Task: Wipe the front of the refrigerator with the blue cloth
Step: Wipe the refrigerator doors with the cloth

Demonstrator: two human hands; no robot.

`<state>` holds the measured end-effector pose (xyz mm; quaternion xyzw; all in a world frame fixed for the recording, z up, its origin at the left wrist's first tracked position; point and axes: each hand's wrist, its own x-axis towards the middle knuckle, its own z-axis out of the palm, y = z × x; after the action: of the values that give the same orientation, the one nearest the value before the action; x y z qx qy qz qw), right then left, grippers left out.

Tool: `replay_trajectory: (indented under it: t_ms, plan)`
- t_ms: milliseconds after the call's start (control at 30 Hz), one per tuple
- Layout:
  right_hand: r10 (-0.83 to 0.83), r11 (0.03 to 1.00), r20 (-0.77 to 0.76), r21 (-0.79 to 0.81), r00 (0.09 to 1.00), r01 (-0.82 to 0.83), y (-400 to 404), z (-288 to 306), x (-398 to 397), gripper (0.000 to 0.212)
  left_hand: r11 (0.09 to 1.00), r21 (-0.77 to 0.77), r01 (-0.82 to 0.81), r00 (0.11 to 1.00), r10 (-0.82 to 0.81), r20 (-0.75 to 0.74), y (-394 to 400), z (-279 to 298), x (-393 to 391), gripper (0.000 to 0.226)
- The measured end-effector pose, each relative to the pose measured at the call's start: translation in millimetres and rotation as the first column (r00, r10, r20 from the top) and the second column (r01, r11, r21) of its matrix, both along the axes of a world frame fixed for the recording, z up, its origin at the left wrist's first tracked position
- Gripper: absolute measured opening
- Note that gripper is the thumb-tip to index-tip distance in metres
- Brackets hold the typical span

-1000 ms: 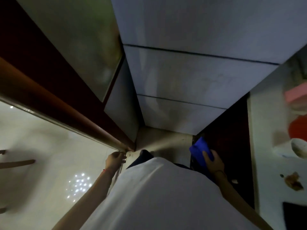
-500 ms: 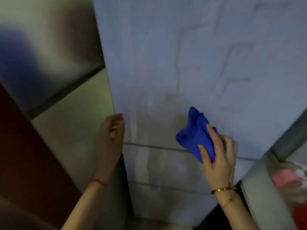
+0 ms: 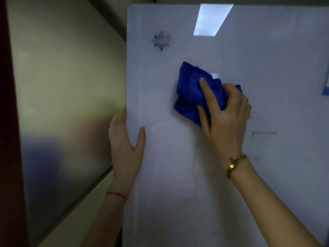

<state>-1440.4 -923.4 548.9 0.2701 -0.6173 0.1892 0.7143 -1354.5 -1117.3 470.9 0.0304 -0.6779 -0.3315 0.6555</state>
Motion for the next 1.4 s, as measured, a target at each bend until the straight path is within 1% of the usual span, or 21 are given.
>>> replay_trajectory:
  t_ms: [100, 233, 300, 367, 433, 500, 567, 633, 667, 733, 767, 833, 900, 967, 1000, 1100, 1133, 1167, 1233, 1333, 1400]
  plan:
    - [-0.089, 0.99, -0.057, 0.103, 0.994, 0.095, -15, 0, -13, 0.042, 0.999, -0.035, 0.011, 1.0, -0.01, 0.023, -8, 4, -8, 0.063]
    - [-0.056, 0.968, -0.081, 0.238, 0.995, 0.074, -10, -30, -21, 0.039, 0.996, -0.049, 0.07, 0.998, -0.07, -0.004, -18, 1, -14, 0.066]
    - [-0.077, 0.954, -0.112, 0.281, 0.991, 0.106, -1, -35, -22, 0.038, 0.992, -0.035, 0.119, 0.992, -0.12, -0.024, -21, -2, -16, 0.068]
    - [-0.102, 0.964, -0.119, 0.235, 0.988, 0.128, 5, -15, -24, 0.038, 0.988, -0.004, 0.152, 0.988, -0.152, -0.038, -23, -3, -19, 0.069]
    - [-0.093, 0.982, -0.063, 0.157, 0.994, 0.101, 4, 18, -24, 0.039, 0.988, 0.016, 0.151, 0.987, -0.15, -0.049, -24, -4, -23, 0.071]
    - [-0.098, 0.984, -0.031, 0.145, 0.995, 0.101, -4, 30, -20, 0.042, 0.988, 0.03, 0.15, 0.987, -0.148, -0.06, -26, -6, -26, 0.072]
    - [-0.104, 0.969, -0.05, 0.22, 0.993, 0.113, -12, 10, -18, 0.051, 0.988, 0.031, 0.15, 0.986, -0.148, -0.075, -29, -6, -28, 0.074]
    - [-0.098, 0.94, -0.061, 0.323, 0.993, 0.113, -11, -25, -19, 0.058, 0.99, 0.012, 0.139, 0.987, -0.138, -0.088, -30, -7, -29, 0.074]
    - [-0.098, 0.925, -0.072, 0.361, 0.993, 0.118, -8, -38, -20, 0.057, 0.99, 0.007, 0.138, 0.986, -0.137, -0.093, -30, -7, -30, 0.074]
    - [-0.104, 0.912, -0.108, 0.386, 0.989, 0.138, -2, -42, -23, 0.052, 0.991, 0.004, 0.134, 0.987, -0.133, -0.095, -30, -7, -30, 0.074]
    - [-0.109, 0.918, -0.124, 0.369, 0.986, 0.148, -2, -37, -24, 0.049, 0.992, -0.004, 0.124, 0.988, -0.124, -0.096, -30, -8, -31, 0.074]
    - [-0.123, 0.955, -0.134, 0.255, 0.983, 0.154, -8, -17, -25, 0.045, 0.994, -0.015, 0.107, 0.989, -0.108, -0.1, -31, -9, -31, 0.073]
    - [-0.127, 0.986, -0.074, 0.098, 0.989, 0.134, -18, 8, -23, 0.044, 0.995, -0.008, 0.1, 0.99, -0.1, -0.096, -32, -10, -32, 0.073]
    - [-0.111, 0.994, -0.024, 0.015, 0.994, 0.111, -28, 11, -18, 0.044, 0.995, 0.005, 0.1, 0.992, -0.099, -0.083, -32, -10, -33, 0.073]
    - [-0.106, 0.994, -0.036, 0.032, 0.994, 0.107, -32, 2, -16, 0.044, 0.995, 0.005, 0.095, 0.992, -0.094, -0.084, -32, -10, -32, 0.072]
    - [-0.097, 0.956, -0.1, 0.266, 0.99, 0.121, -29, -59, -16, 0.045, 0.996, -0.033, 0.084, 0.992, -0.087, -0.092, -32, -10, -32, 0.071]
    - [-0.107, 0.938, -0.109, 0.319, 0.988, 0.137, -20, -75, -18, 0.045, 0.995, -0.04, 0.091, 0.991, -0.095, -0.095, -32, -11, -31, 0.071]
    - [-0.119, 0.933, -0.109, 0.326, 0.987, 0.149, -9, -80, -20, 0.044, 0.994, -0.041, 0.097, 0.99, -0.1, -0.096, -32, -11, -31, 0.071]
    - [-0.143, 0.963, -0.091, 0.217, 0.985, 0.16, 7, -58, -25, 0.042, 0.995, -0.035, 0.092, 0.991, -0.095, -0.09, -32, -11, -30, 0.07]
    - [-0.151, 0.987, 0.001, -0.053, 0.988, 0.151, 7, 14, -27, 0.043, 0.996, -0.036, 0.076, 0.992, -0.08, -0.099, -29, -11, -29, 0.07]
    - [-0.14, 0.985, 0.009, -0.097, 0.99, 0.14, -11, 33, -23, 0.043, 0.996, -0.022, 0.083, 0.992, -0.085, -0.092, -29, -10, -30, 0.07]
